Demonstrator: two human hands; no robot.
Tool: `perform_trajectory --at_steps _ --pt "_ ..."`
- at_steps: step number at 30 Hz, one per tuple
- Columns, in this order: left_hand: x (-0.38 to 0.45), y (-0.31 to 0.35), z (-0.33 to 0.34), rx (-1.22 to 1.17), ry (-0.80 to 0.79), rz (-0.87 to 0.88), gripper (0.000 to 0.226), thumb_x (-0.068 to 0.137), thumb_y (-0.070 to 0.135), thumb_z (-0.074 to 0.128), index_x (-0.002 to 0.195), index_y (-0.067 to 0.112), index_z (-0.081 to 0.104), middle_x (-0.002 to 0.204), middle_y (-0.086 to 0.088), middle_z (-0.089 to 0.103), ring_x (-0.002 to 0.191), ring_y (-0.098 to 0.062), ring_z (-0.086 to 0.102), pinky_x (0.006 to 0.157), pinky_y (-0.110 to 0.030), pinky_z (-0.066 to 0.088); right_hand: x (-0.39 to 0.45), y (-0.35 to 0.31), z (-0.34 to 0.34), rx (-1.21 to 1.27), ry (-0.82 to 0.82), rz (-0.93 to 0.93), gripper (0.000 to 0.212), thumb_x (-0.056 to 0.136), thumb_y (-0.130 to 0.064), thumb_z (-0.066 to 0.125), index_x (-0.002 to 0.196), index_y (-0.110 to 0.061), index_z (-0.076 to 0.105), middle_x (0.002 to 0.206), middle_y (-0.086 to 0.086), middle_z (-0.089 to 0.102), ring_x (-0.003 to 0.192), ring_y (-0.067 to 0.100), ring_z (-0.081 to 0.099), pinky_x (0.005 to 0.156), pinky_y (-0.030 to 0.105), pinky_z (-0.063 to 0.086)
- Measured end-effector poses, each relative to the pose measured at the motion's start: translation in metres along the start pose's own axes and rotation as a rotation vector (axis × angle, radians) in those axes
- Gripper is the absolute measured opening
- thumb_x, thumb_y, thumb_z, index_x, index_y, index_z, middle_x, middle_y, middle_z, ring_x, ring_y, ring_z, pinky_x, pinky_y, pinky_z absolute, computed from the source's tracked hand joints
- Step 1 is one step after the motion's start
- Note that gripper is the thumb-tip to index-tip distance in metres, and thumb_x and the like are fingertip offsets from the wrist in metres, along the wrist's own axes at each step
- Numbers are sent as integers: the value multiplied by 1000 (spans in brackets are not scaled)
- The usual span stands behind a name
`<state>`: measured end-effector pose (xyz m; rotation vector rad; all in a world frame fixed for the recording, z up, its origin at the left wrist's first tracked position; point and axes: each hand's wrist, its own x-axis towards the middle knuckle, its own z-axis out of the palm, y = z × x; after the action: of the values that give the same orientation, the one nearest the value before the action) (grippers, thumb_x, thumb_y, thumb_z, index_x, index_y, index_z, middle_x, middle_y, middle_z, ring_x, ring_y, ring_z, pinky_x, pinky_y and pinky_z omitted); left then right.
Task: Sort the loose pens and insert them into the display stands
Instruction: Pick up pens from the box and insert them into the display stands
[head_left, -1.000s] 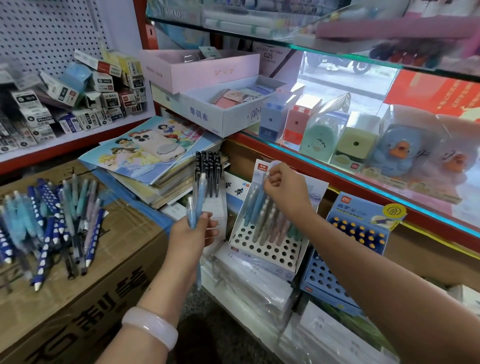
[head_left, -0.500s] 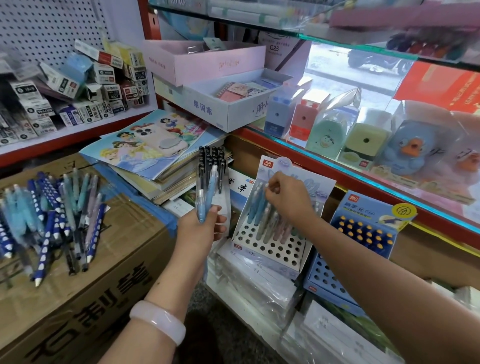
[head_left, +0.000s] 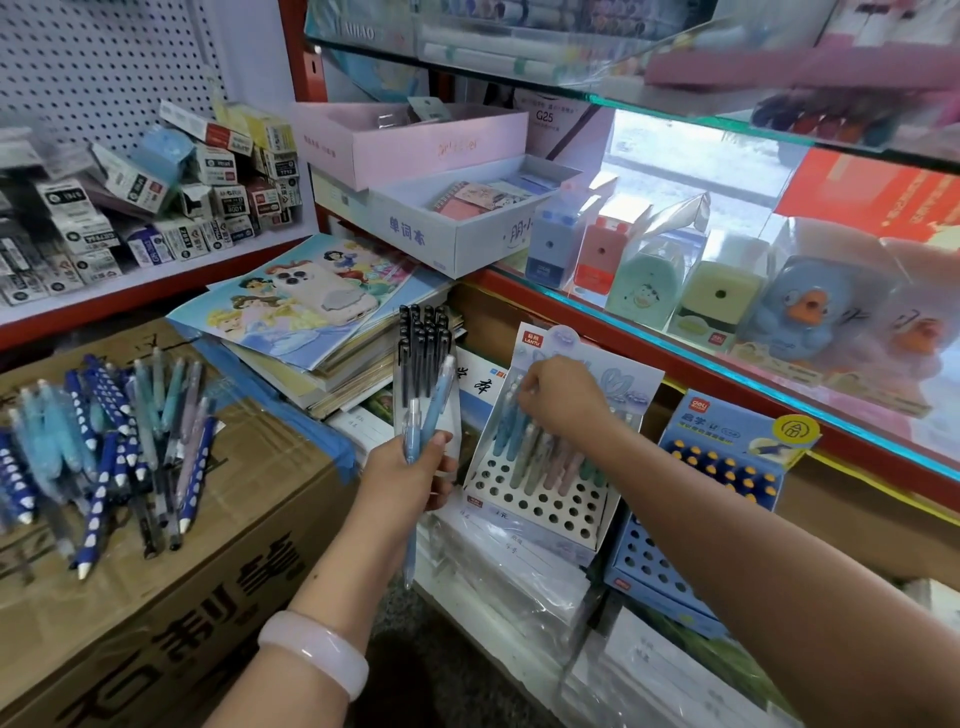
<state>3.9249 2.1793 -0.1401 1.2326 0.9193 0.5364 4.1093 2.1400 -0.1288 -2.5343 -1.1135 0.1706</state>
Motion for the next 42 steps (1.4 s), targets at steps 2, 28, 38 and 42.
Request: perform_trajectory --at_steps 2,28,38,42 --pt "-1 -1 -1 8 -44 -7 15 95 19 49 98 13 63 72 -4 57 52 -12 48 52 -23 43 -10 -13 -9 209 44 -77 25 95 -28 50 99 -9 66 84 2 61 72 10 54 73 26 47" --pt "12 -11 -13 25 105 -69 16 97 17 46 101 10 61 71 -7 53 47 -13 34 43 -22 30 -19 -2 -4 465 211 -76 14 94 -12 51 107 -17 53 77 -7 56 68 5 55 62 15 47" --pt "14 -10 -9 47 62 -52 12 96 17 48 89 13 58 68 -6 50 45 -11 32 36 -18 27 -19 1 16 205 171 -128 14 95 -16 49 109 -15 53 94 7 65 85 19 61 80 36 54" --pt "17 -11 -9 51 81 -66 6 95 16 50 91 12 54 73 -7 54 51 -12 37 44 -23 33 -15 2 18 83 94 -151 17 94 -19 51 109 -14 58 96 7 65 87 19 60 81 35 53"
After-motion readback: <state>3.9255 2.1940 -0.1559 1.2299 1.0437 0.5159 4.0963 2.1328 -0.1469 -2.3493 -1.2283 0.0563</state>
